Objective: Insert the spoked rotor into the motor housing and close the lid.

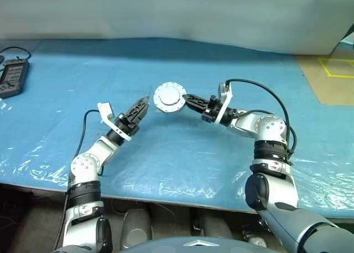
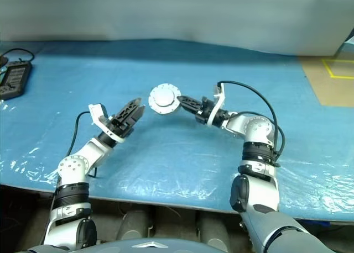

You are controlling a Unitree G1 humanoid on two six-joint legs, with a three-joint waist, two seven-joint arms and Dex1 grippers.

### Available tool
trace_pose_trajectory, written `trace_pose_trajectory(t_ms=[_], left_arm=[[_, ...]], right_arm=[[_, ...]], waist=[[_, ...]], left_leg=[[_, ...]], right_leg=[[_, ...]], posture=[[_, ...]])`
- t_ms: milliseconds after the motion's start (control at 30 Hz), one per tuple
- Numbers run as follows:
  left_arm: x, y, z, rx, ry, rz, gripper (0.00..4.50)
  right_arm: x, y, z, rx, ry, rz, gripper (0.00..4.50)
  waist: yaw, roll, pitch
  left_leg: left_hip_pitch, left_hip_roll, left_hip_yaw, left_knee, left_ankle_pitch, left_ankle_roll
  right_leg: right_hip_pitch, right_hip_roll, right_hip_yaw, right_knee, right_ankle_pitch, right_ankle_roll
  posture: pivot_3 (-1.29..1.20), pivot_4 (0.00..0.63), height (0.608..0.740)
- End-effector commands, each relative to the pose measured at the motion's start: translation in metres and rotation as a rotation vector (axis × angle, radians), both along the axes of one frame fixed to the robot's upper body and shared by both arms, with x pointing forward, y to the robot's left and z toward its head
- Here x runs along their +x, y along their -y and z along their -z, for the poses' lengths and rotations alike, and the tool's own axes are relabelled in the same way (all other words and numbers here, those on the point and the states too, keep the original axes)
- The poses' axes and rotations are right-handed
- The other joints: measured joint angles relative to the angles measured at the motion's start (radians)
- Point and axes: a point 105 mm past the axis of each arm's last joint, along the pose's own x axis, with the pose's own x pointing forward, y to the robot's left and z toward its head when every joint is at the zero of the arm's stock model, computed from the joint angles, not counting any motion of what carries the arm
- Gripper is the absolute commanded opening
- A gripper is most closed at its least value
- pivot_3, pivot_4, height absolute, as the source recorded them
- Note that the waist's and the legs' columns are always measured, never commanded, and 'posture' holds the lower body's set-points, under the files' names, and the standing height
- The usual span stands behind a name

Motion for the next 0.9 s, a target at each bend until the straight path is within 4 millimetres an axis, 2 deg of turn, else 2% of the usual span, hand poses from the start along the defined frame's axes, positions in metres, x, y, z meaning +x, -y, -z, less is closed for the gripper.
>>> trace_pose_trajectory(t_ms=[33,267,633,900], left_arm=[[-0.006,0.004,-0.006,-0.041,0.004,0.052,4.49],[-0.004,0.013,-0.004,-0.051,-0.020,0.074,4.49],[-0.001,0.026,-0.016,-0.093,0.036,0.099,4.49],[0.003,0.025,-0.018,-0.056,0.105,0.014,4.49]], right_arm=[[-0.003,-0.002,-0.042,0.098,0.133,-0.028,1.25],[-0.011,-0.009,-0.048,0.115,0.152,-0.071,1.25],[-0.029,-0.025,-0.033,0.064,0.133,-0.154,1.25],[-0.029,-0.026,-0.029,0.045,0.130,-0.151,1.25]], waist=[[0.000,0.000,0.000],[-0.001,0.000,0.001],[-0.002,0.000,0.003],[-0.003,0.000,0.003]], left_leg=[[0.000,0.000,0.000,0.000,0.000,0.000],[0.000,0.000,0.000,0.000,0.000,0.000],[0.000,0.000,-0.001,0.000,0.000,0.000],[0.000,-0.001,-0.001,0.000,0.000,0.000]], right_leg=[[0.000,0.000,0.000,0.000,0.000,0.000],[0.000,0.000,0.000,0.000,0.000,0.000],[0.000,0.000,0.000,0.000,0.000,0.001],[0.001,0.000,0.000,0.000,0.000,0.001]], posture=[[0.00,0.150,0.740],[0.00,0.150,0.740],[0.00,0.150,0.740],[0.00,0.150,0.740]])
